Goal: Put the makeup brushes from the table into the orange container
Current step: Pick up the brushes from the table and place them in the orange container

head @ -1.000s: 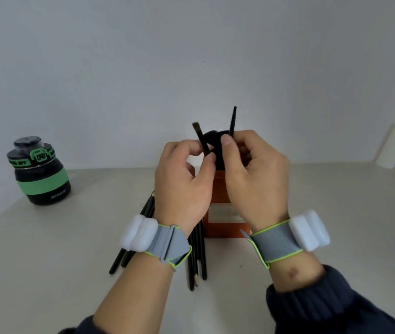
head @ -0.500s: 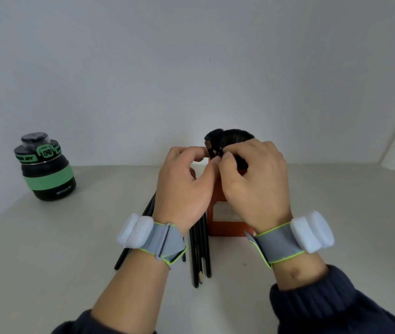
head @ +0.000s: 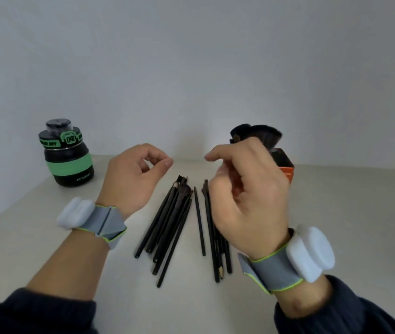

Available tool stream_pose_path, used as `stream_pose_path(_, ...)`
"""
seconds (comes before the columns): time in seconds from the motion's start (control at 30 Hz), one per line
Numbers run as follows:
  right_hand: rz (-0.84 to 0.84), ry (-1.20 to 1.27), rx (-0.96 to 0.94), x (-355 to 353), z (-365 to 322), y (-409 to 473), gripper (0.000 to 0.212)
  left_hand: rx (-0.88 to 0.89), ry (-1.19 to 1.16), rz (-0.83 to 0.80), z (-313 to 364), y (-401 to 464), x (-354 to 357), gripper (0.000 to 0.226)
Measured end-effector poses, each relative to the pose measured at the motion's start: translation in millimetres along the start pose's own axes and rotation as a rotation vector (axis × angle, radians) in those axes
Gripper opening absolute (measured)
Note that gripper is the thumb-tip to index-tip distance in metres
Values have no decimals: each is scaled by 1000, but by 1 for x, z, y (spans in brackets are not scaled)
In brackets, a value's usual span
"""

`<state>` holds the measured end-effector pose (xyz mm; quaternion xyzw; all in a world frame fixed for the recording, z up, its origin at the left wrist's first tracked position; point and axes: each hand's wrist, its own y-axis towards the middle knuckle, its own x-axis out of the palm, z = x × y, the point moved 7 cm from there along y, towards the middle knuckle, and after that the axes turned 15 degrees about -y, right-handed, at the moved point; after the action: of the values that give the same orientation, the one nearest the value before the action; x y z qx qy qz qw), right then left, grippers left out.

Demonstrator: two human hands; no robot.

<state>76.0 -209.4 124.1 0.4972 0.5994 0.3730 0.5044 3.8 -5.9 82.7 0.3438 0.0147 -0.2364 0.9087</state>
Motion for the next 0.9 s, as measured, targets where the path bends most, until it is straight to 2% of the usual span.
stream_pose_path(0.07,-188,-22,-12,25,-12,-14,24,-48,86,-61,-13,3,-8,7)
stream_pose_path(0.17,-560,-223,-12,67,-17,-40,28,-145,304,-215,-34,3,-7,9)
stream_pose_path(0.23,-699,-324,-7,84,-12,-54,28,-217,415,-300,-46,-1,-3,10)
stream_pose_path(0.47,-947,-485,76,104,1,-74,17,-392,564,-509,-68,-16,9,12)
stream_pose_path(0.67,-1081,-553,187,102,6,-78,20,-429,608,-520,-70,-20,13,8)
stream_pose_path(0.73,-1129,-566,238,101,11,-78,21,-449,649,-487,-73,-19,10,28)
stream_pose_path(0.9,-1195,-524,322,99,17,-75,20,-511,686,-464,-81,-18,5,38)
